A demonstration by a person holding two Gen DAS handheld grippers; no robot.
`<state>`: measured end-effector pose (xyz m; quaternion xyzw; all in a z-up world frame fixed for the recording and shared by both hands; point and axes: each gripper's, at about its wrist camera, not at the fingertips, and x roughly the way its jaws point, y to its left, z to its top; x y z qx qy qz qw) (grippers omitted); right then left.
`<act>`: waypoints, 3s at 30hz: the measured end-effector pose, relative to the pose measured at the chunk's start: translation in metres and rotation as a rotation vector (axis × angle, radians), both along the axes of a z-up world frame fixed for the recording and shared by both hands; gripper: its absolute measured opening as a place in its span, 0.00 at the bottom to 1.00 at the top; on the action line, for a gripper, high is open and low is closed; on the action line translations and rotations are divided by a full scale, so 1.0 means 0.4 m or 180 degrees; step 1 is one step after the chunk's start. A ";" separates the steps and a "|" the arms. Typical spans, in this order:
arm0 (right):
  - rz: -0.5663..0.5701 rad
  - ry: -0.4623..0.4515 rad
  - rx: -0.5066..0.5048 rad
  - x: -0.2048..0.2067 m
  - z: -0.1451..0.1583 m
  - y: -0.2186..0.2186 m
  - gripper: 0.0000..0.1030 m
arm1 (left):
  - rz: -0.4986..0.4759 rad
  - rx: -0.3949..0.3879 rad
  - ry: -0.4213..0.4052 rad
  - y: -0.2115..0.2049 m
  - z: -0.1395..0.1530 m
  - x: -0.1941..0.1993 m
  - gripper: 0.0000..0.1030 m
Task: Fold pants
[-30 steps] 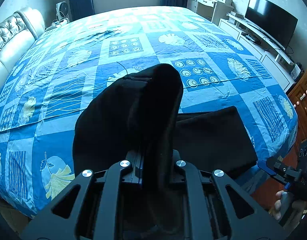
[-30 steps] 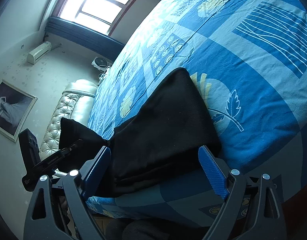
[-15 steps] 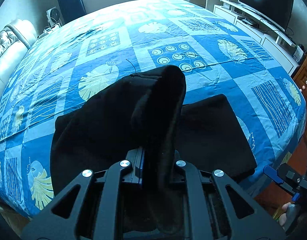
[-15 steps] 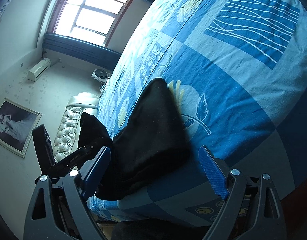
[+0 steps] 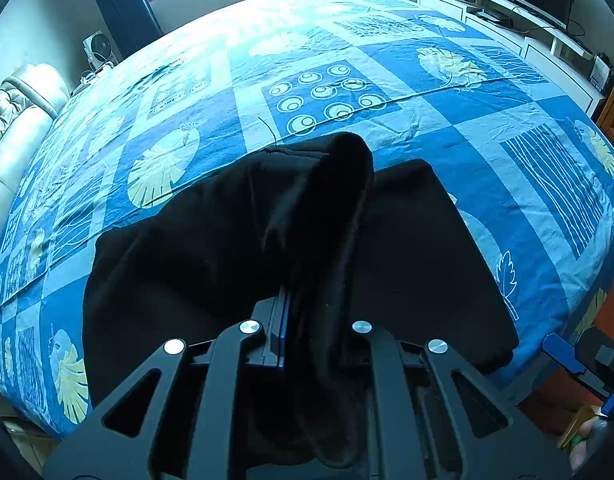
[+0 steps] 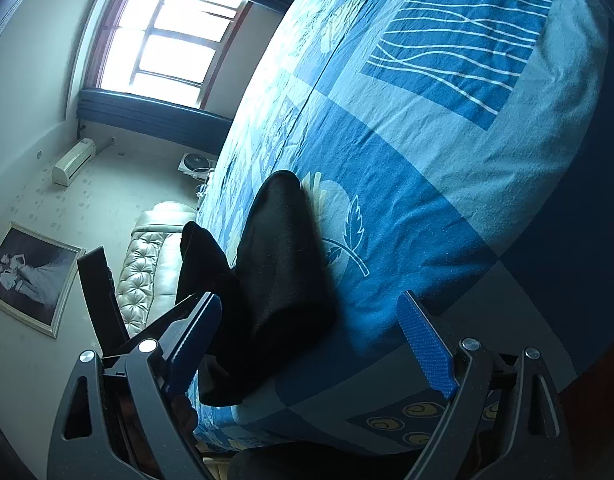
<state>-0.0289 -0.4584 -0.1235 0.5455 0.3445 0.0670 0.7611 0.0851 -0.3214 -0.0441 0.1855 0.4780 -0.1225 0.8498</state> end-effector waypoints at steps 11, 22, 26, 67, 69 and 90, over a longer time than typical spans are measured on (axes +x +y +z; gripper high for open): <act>-0.0008 0.0041 -0.0103 -0.004 0.014 -0.012 0.86 | -0.0111 0.0239 -0.0190 -0.032 -0.035 -0.026 0.16; 0.0286 -0.0155 -0.0383 0.027 0.128 0.019 0.86 | -0.0462 -0.0905 -0.0308 0.104 0.130 -0.154 0.79; 0.0584 -0.0243 -0.0478 0.092 0.169 0.080 0.86 | -0.0231 -0.1084 -0.0471 0.250 0.175 -0.174 0.86; 0.1106 0.0307 -0.1122 0.285 0.085 0.140 0.11 | 0.0781 -0.1143 0.0033 0.630 0.011 -0.126 0.86; 0.1067 0.0302 -0.0949 0.286 0.058 0.124 0.11 | 0.0817 -0.1073 0.0073 0.627 -0.005 -0.121 0.86; 0.0598 -0.0102 -0.0343 0.207 0.087 0.025 0.72 | 0.0629 -0.1762 0.0292 0.726 -0.015 -0.116 0.85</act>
